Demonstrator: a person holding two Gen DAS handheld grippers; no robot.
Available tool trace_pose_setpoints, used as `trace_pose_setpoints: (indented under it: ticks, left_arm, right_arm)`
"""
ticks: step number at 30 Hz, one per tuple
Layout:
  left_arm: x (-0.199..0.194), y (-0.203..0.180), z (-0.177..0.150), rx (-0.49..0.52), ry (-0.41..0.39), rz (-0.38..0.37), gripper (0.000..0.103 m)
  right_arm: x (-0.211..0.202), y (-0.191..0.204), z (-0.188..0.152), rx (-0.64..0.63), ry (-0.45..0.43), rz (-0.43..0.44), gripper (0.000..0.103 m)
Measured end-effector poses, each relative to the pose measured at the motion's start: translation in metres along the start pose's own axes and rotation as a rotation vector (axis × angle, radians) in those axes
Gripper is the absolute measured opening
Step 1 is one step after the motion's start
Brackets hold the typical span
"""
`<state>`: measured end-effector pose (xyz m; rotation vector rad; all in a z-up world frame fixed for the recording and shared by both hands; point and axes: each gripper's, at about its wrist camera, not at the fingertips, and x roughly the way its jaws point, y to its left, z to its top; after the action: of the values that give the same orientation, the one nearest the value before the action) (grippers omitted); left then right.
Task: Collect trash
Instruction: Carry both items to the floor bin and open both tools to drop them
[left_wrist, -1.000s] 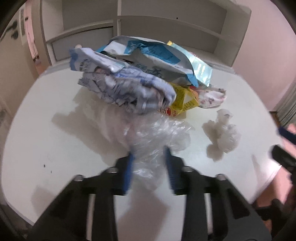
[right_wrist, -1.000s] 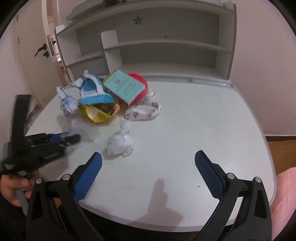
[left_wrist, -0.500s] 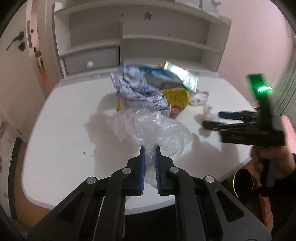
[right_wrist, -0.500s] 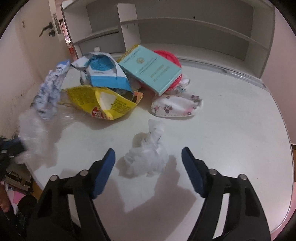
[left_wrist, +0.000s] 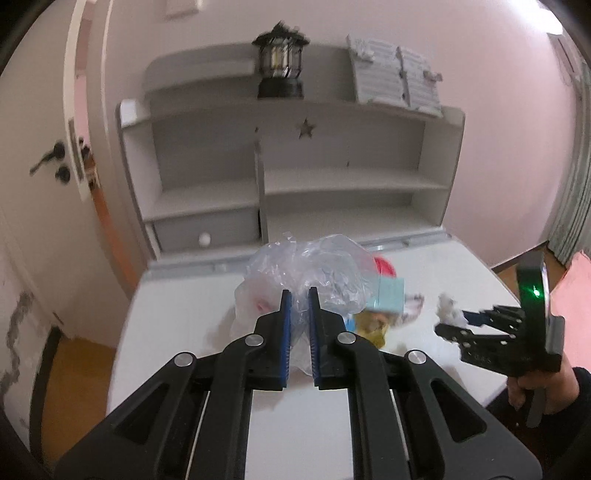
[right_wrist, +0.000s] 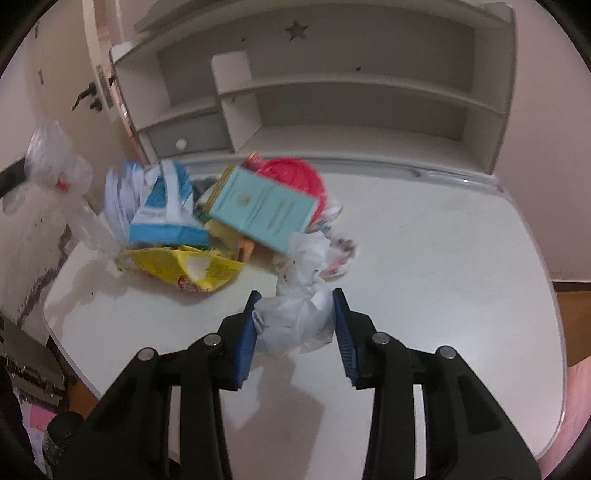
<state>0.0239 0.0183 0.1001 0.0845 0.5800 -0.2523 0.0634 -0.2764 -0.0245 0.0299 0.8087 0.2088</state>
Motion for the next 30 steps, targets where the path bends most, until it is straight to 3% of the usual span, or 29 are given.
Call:
trace_pose_setpoints:
  ticks: [2,6,10,14,21,26,30]
  left_arm:
    - [0.001,-0.006,0.010,-0.003,-0.020,-0.003,0.008]
    - [0.012,-0.032,0.022,-0.001,0.000,-0.092,0.008]
    - [0.028,-0.088,0.017,0.057,0.025,-0.196,0.008]
    - [0.048,-0.166,0.001,0.126,0.085,-0.370,0.008]
    - [0.063,-0.320,-0.041,0.284,0.157,-0.652,0.008]
    - [0.073,-0.424,-0.094,0.406,0.295,-0.837,0.008]
    - [0.091,-0.486,-0.140,0.495,0.392,-0.915,0.008]
  right_arm:
    - [-0.008,-0.008,0.001,0.016,-0.015,-0.010,0.039]
    - [-0.029,-0.034,-0.009,0.063,-0.040,-0.025,0.039]
    - [-0.061,-0.081,-0.028,0.148,-0.075,-0.087,0.039]
    - [-0.106,-0.143,-0.070,0.269,-0.105,-0.201,0.039]
    - [-0.179,-0.269,-0.195,0.602,-0.099,-0.465,0.039]
    - [-0.184,-0.335,-0.283,0.838,0.007,-0.508,0.039]
    - [-0.170,-0.364,-0.339,0.964,0.114,-0.493,0.039]
